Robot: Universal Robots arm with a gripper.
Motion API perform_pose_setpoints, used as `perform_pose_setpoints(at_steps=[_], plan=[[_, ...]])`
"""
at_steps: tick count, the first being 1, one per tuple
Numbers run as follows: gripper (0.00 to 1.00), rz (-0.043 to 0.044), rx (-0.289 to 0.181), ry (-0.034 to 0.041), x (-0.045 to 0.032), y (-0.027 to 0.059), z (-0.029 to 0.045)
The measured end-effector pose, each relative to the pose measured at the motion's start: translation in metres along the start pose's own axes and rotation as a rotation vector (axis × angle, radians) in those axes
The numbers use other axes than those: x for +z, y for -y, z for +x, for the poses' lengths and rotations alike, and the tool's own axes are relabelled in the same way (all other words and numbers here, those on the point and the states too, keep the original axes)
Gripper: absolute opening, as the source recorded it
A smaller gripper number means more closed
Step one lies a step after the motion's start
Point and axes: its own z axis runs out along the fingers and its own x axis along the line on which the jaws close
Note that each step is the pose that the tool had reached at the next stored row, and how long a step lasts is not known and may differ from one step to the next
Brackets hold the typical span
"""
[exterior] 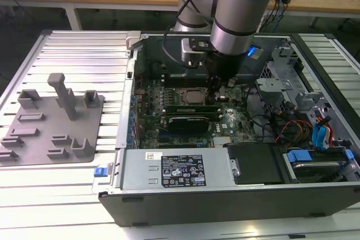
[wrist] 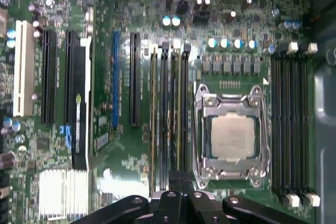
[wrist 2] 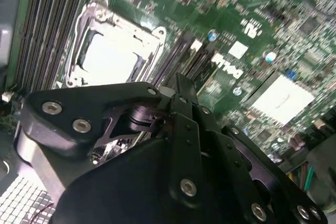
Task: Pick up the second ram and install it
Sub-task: 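Press down the second ram until it locks into place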
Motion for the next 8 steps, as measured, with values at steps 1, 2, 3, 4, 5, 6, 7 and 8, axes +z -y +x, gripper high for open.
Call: perform_pose_setpoints(at_steps=[1, 2, 3, 4, 5, 6, 7, 8], plan=[[0.08, 0.0002, 0.000, 0.0000, 0.0003, -0.0073, 0.0000], [0.08, 0.0002, 0.000, 0.0000, 0.0005, -0.0116, -0.0001], [0.08, 0.0003, 0.000, -0.0001, 0.0006, -0.0154, -0.0001], [0.08, 0.0004, 0.000, -0.0002, 0.0010, -0.0236, -0.0002], [0.08, 0.0009, 0.000, 0.0002, 0.0016, -0.0327, -0.0002], [0.08, 0.0010, 0.000, 0.0000, 0.0018, -0.0392, -0.0002], [0.08, 0.0011, 0.000, 0.0000, 0.0021, -0.0457, -0.0003], [0.08, 0.0012, 0.000, 0.0000, 0.0024, -0.0526, -0.0003]])
